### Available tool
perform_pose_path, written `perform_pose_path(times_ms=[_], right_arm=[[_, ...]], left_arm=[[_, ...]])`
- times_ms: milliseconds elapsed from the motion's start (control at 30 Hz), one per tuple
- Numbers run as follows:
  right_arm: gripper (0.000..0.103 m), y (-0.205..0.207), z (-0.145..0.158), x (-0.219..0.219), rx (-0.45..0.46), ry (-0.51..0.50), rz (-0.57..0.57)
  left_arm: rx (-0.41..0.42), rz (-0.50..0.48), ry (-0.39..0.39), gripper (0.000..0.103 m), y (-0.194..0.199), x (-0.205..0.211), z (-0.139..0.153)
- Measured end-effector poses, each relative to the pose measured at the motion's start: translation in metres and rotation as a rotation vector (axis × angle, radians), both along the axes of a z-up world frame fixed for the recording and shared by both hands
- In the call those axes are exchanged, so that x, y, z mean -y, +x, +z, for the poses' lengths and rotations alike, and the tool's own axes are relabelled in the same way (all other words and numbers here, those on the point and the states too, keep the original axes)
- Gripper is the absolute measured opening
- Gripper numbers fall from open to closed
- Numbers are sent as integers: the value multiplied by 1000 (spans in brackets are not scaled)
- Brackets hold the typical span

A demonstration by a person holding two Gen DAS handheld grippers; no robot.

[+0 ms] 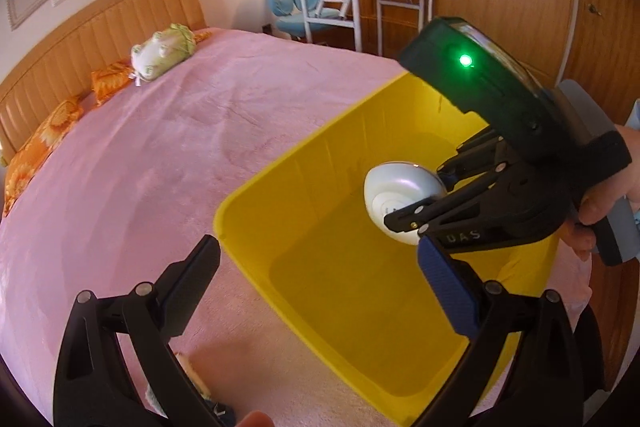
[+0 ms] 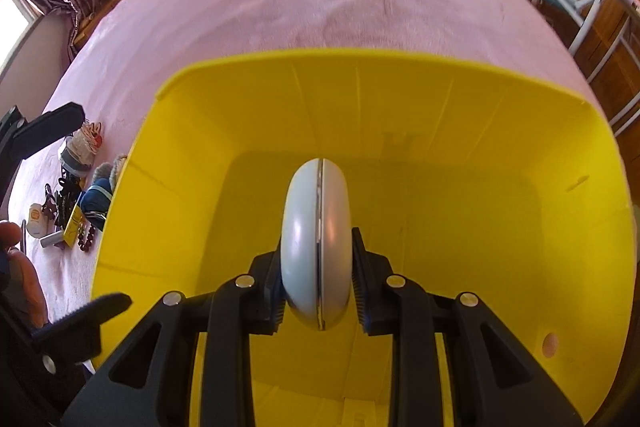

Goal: Organize jewelry
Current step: 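Carry the white compact with the right tool over the yellow bin, then open the right tool to drop the compact into the bin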

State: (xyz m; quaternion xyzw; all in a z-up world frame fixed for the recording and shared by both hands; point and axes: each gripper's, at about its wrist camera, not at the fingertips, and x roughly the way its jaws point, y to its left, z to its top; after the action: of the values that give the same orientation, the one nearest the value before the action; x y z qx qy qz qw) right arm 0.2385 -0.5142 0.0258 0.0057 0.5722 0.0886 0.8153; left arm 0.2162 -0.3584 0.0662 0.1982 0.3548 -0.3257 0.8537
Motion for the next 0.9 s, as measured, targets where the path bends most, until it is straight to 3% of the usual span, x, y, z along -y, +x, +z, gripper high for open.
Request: perform_pose_path(times_ms=[167,367,600,733,900], right_arm=[[29,16,-14,4,-120,-96,-9],[29,25,-31,1,-220,-201,15],[30,22,-31,-2,-239,-199,30],[42,19,-28,-4,-238,-200,37],[43,21,-24,0,-230,-201,34]], left_arm=[[-67,-40,90,97,11,20,-15],[-78,-64,131,97,10,26,-23],[-109,-51,153,97,14,26,-36],[-110,-57,148,97,13,23,-35],[-106,-49,150,97,11,18,-34]])
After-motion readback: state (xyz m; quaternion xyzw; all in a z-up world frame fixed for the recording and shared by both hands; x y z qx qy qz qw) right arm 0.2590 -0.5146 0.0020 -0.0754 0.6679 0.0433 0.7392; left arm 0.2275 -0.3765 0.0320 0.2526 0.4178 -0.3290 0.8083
